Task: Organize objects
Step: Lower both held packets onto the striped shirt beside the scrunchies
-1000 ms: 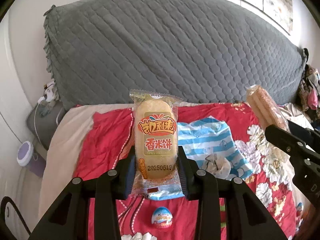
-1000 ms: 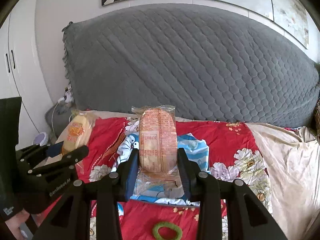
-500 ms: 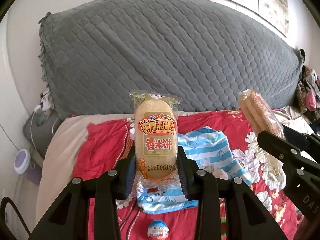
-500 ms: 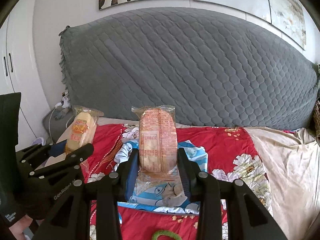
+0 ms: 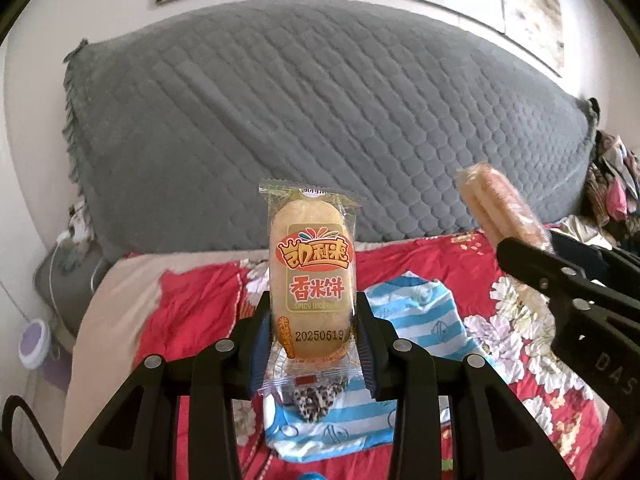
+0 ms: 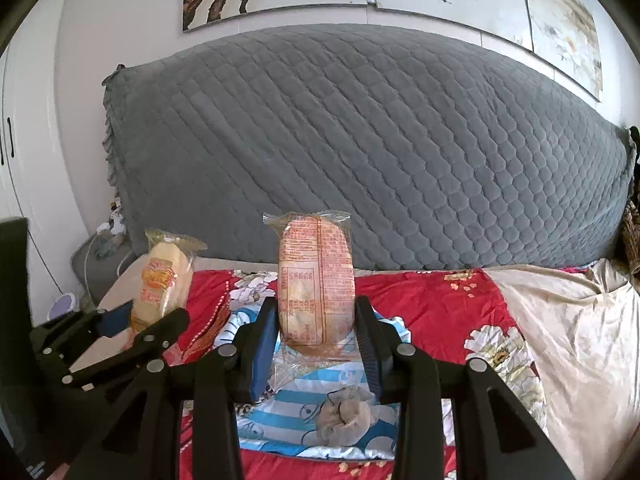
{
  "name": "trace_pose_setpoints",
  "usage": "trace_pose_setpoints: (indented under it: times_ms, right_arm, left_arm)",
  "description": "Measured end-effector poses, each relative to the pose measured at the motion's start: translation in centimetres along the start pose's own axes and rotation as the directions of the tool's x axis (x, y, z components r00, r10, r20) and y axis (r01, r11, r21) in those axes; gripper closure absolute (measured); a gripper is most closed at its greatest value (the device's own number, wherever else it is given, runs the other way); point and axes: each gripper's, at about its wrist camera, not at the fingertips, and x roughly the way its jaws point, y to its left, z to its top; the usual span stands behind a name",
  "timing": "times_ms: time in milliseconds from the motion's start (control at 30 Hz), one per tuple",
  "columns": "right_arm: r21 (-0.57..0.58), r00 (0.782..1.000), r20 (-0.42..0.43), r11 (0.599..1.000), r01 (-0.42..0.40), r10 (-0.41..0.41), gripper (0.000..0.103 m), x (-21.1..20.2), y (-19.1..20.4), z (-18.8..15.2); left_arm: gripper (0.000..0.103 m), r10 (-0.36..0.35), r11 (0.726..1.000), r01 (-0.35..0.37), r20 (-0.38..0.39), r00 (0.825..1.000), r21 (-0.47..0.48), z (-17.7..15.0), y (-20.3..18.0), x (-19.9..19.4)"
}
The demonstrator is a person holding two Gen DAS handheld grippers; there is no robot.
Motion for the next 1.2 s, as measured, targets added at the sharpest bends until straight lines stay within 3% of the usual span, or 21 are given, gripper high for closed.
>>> trace_pose_setpoints:
  times_ms: [367, 900, 1200]
  right_arm:
    - [-0.032, 1.0, 0.014, 0.999, 0.005, -0.004, 0.065, 1.3, -0.6, 0.3]
    - [-0.045, 1.0, -0.01, 0.999, 0.025, -0.025, 0.065, 4.0, -2.2, -0.6]
    - [-0.04, 0.999, -0.025, 0.998, 0.042, -0.043, 0.065, 5.7, -3.4, -1.5]
  left_arm:
    - [0.064, -0.02, 0.999, 0.019, 0.041, 0.999, 0.035, 0.8, -1.1, 0.8]
    - [0.064, -0.046, 0.999, 0.045, -0.024, 0.999, -0.008, -0.6, -0.8, 4.4]
    - [0.064, -0.055, 0.998, 0.057, -0.048, 0.997, 0.03, -1.3, -1.8, 6.0]
